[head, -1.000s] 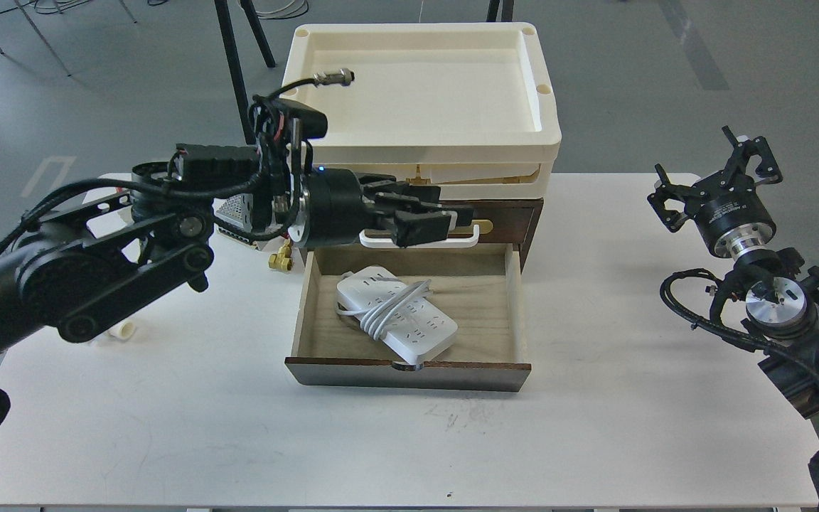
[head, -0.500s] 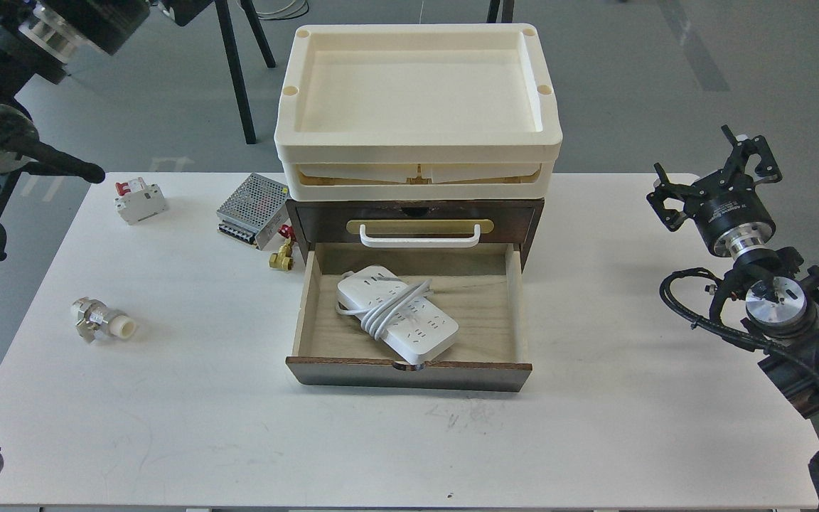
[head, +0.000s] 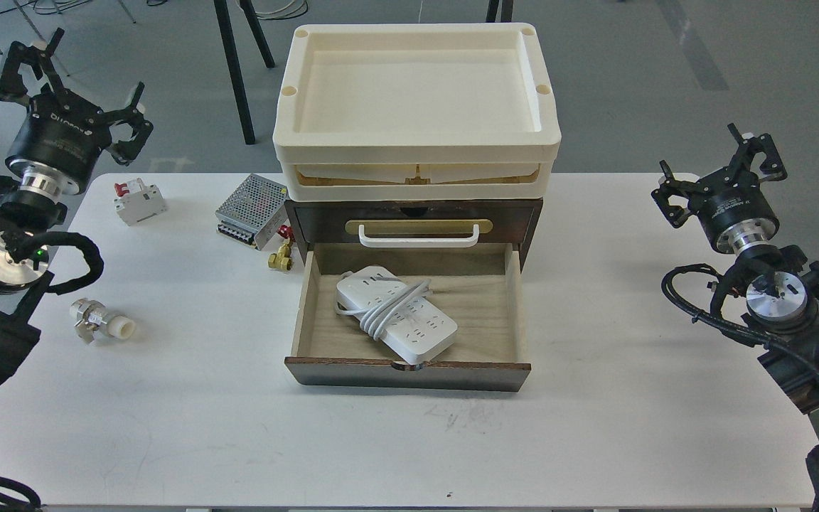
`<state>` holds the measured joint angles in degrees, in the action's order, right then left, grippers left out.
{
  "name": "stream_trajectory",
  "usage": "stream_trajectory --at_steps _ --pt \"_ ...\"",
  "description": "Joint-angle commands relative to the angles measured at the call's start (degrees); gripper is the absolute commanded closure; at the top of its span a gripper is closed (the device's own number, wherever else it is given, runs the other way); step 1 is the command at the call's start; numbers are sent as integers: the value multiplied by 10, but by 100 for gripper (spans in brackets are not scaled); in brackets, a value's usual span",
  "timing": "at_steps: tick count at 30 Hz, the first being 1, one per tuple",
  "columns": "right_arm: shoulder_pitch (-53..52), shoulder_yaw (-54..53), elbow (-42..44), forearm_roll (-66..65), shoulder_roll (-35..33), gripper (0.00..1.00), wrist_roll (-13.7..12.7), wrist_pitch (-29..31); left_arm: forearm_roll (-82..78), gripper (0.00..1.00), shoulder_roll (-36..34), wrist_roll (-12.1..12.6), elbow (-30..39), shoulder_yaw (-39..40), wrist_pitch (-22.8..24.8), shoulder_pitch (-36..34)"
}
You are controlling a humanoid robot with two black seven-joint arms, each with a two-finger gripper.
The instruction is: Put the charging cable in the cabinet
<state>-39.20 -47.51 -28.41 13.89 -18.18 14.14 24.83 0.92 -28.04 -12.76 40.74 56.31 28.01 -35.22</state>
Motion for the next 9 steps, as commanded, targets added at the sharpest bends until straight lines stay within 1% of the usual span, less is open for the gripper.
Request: stream_trajectory --at_steps 1,3,5,9 --pt "-1 0 -2 0 0 0 -1 4 1 0 12 -2 -29 -1 0 17" --pt "-2 -1 -2 0 0 0 -1 4 1 0 36 -1 -52 -1 0 20" --pt "-2 -2 -2 1 0 0 -1 5 1 0 54 -2 -54 -1 0 22" --pt "-2 -3 -4 2 0 0 -1 7 1 0 65 -7 -54 0 0 29"
